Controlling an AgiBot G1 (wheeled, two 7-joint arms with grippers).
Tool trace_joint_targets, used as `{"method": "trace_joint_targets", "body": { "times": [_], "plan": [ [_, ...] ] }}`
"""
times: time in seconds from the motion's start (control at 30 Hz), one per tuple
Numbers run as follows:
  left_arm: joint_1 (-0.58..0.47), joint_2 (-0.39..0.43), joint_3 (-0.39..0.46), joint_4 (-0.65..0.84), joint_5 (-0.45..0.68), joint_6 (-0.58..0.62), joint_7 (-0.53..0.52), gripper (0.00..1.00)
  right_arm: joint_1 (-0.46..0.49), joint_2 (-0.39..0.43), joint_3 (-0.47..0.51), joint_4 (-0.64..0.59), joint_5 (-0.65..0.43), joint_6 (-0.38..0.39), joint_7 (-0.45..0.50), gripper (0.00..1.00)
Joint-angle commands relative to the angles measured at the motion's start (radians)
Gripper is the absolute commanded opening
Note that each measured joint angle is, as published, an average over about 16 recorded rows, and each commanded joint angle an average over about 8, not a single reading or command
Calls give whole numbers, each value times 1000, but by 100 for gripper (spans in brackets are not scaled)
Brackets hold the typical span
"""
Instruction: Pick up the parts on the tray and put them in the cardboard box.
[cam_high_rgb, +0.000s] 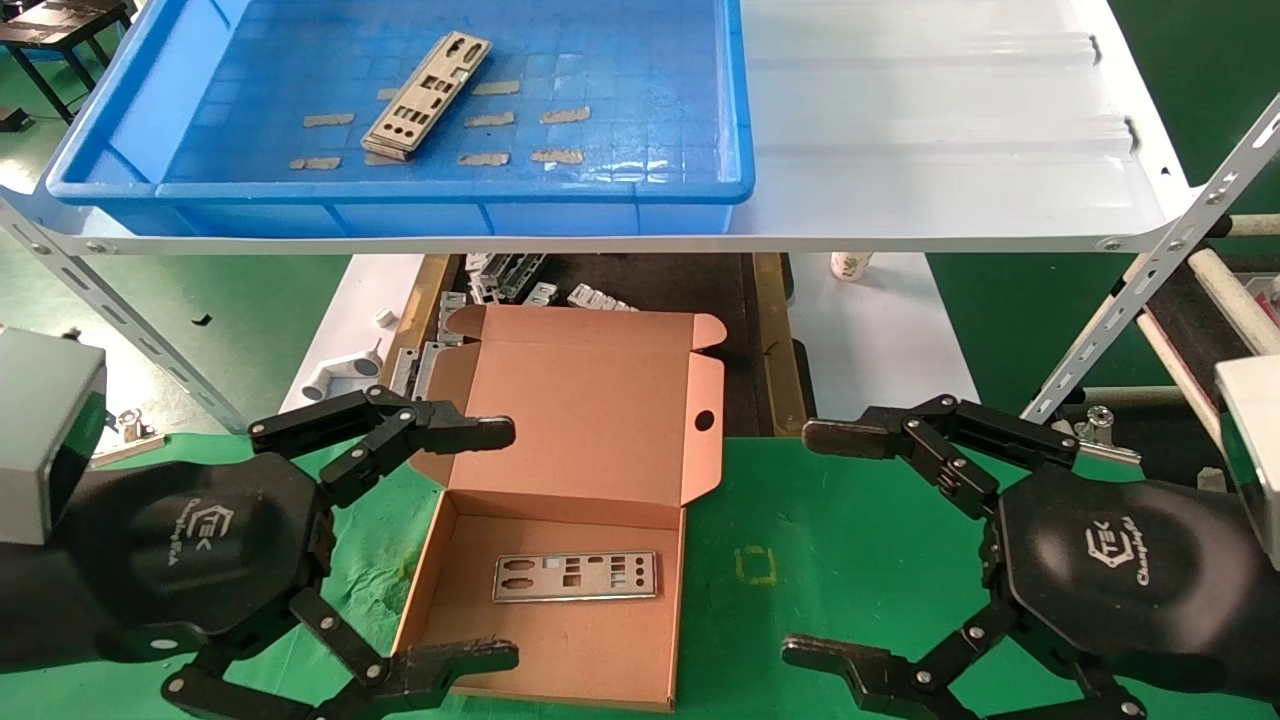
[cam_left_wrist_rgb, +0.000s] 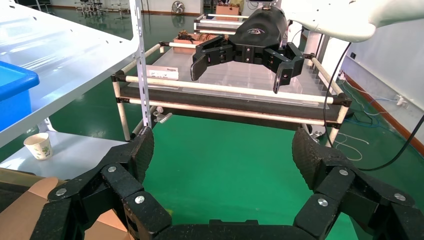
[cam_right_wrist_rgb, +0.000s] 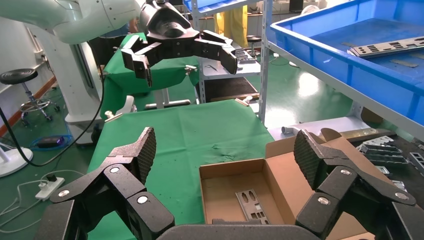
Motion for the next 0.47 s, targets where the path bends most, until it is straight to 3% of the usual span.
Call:
{"method": "trace_joint_targets", "body": {
  "times": [0.03,0.47],
  "plan": [
    [0,0,0,0,0,0,0,100,0,0,0,0,0,0,0,100],
    [0,0,0,0,0,0,0,100,0,0,0,0,0,0,0,100]
  ]
}}
